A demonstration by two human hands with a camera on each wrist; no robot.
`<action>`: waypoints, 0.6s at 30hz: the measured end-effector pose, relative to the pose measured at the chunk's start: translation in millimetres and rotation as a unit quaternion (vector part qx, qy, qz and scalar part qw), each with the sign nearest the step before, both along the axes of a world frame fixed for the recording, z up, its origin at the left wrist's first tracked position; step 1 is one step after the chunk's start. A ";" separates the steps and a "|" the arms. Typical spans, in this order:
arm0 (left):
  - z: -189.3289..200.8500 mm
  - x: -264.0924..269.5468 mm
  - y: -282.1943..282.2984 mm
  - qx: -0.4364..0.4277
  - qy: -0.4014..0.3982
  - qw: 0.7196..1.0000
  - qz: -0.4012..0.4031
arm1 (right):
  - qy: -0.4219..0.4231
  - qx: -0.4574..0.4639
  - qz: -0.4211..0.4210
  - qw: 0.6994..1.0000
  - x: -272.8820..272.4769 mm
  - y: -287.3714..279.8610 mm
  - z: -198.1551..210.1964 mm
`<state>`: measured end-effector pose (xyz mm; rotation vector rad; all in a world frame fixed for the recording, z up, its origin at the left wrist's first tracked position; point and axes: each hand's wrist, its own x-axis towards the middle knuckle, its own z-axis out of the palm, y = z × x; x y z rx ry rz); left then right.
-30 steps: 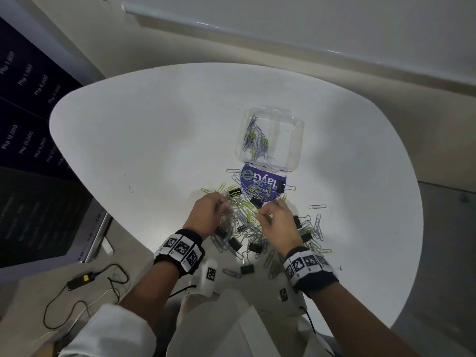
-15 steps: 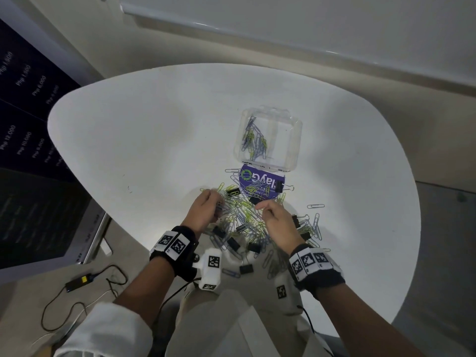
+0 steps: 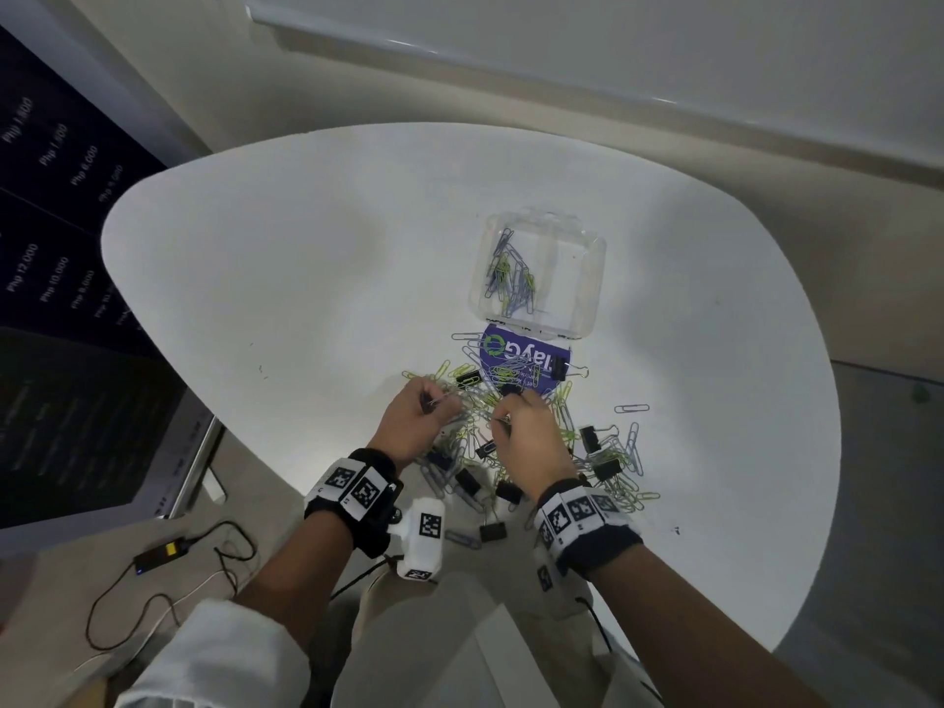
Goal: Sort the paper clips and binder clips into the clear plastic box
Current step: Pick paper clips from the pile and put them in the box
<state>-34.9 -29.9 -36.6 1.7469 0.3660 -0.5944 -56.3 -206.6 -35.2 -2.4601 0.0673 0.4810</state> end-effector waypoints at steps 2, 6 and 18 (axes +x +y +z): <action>-5.2 -0.4 3.8 0.038 -0.031 0.998 -0.042 | 0.023 0.023 -0.008 0.999 0.9 -2.3 -0.6; -10.7 0.8 6.3 0.104 -0.067 0.986 -0.116 | 0.045 0.082 -0.039 0.995 1.1 -10.0 -0.3; 4.5 5.9 1.9 -0.100 0.138 0.985 0.020 | 0.171 0.249 -0.194 0.933 1.6 -25.6 20.4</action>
